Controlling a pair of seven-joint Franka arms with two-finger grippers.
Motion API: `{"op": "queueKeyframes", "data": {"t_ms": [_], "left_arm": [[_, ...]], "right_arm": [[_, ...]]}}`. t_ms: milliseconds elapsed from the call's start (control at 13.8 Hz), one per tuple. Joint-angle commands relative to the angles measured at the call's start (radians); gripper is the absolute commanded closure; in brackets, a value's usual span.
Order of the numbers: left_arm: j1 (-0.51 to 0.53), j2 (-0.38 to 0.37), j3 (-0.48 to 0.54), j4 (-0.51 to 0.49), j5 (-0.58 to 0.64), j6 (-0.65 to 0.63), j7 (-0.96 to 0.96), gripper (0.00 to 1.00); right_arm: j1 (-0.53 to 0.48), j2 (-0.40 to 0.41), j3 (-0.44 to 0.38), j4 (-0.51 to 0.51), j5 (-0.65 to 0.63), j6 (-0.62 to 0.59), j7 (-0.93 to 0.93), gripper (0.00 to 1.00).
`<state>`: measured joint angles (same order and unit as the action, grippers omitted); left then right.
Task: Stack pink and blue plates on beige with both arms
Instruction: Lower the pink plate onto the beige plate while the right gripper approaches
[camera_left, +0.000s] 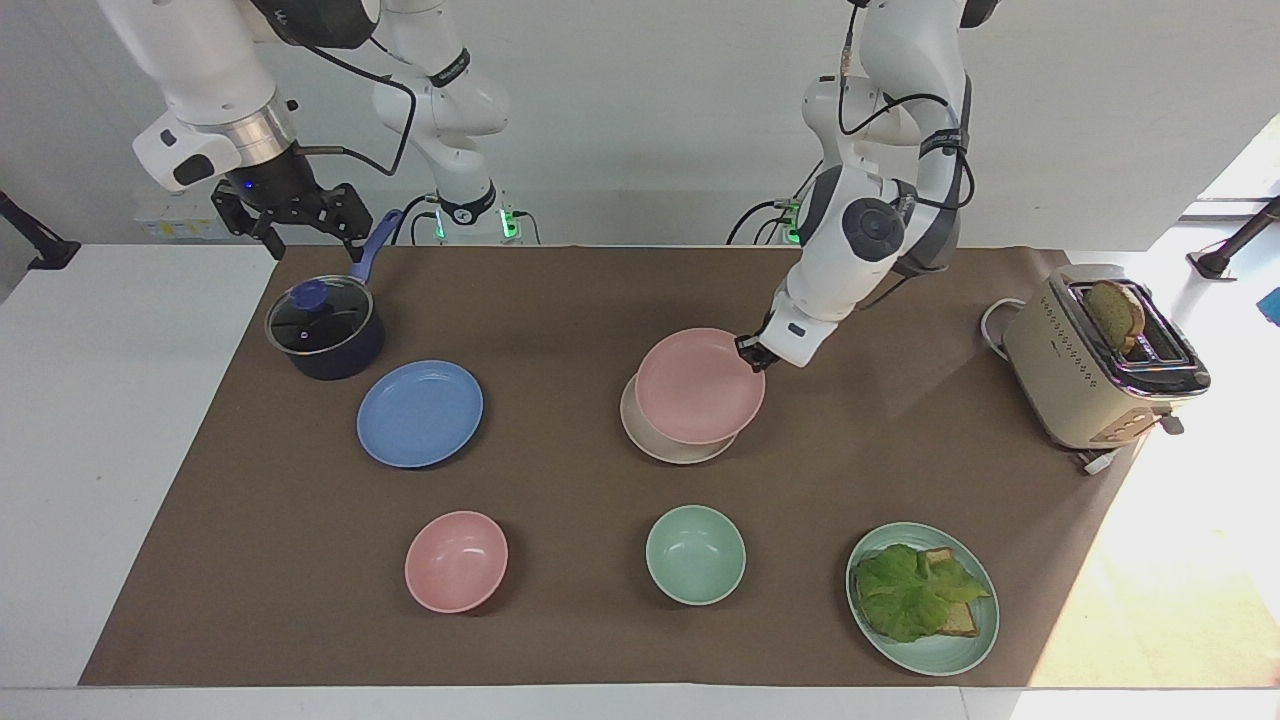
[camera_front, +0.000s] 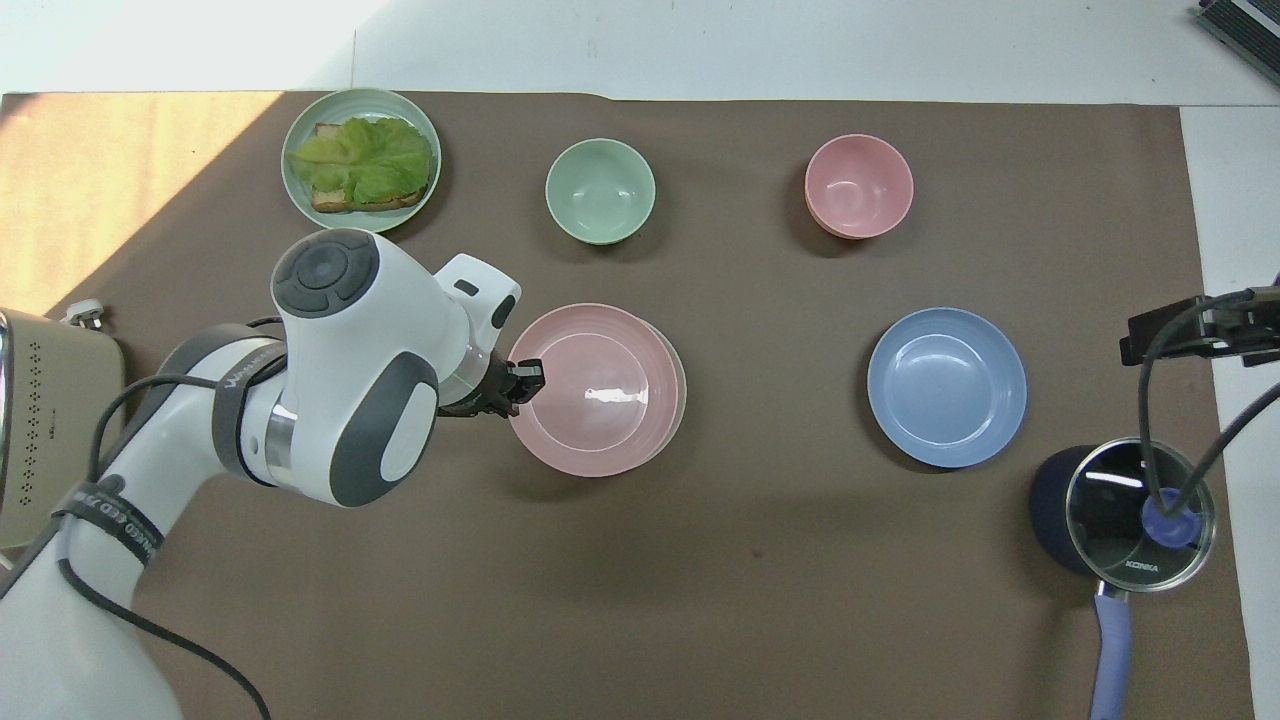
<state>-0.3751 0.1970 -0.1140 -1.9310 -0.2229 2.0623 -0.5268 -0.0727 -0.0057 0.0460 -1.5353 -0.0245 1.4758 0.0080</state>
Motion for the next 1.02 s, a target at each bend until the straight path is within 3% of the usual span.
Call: {"op": "queueKeyframes", "data": {"t_ms": [0,73,145,363,508,726,944], "left_arm": [[-0.018,-0.007,0.02,-0.049,-0.02,0.084,0.007,1.0],[-0.016,-0.007,0.02,-0.048,-0.02,0.081,0.011,0.71],[-0.014,-0.008,0.022,-0.052,-0.02,0.076,0.023,0.01],[-0.002,-0.008,0.03,-0.037,0.002,0.013,0.014,0.0],[0.034,-0.007,0.036,-0.019,0.078,-0.004,0.016,0.0],[0.129,-0.092,0.039,0.02,0.175,-0.149,0.095,0.0],[0.261,-0.172,0.04,0.097,0.177,-0.271,0.289,0.0]], "right_arm": [[-0.012,-0.023,0.006,-0.032,-0.002,0.035,0.013,0.0],[-0.012,-0.023,0.006,-0.032,-0.002,0.037,0.013,0.0],[-0.012,-0.023,0.005,-0.035,-0.002,0.044,0.012,0.0],[-0.022,-0.025,0.005,-0.04,-0.002,0.064,0.007,0.0],[-0.024,-0.023,0.005,-0.04,-0.002,0.07,0.006,0.0],[-0.024,-0.023,0.005,-0.04,-0.002,0.073,0.006,0.0],[-0.025,-0.025,0.005,-0.055,-0.002,0.124,0.003,0.0]]}}
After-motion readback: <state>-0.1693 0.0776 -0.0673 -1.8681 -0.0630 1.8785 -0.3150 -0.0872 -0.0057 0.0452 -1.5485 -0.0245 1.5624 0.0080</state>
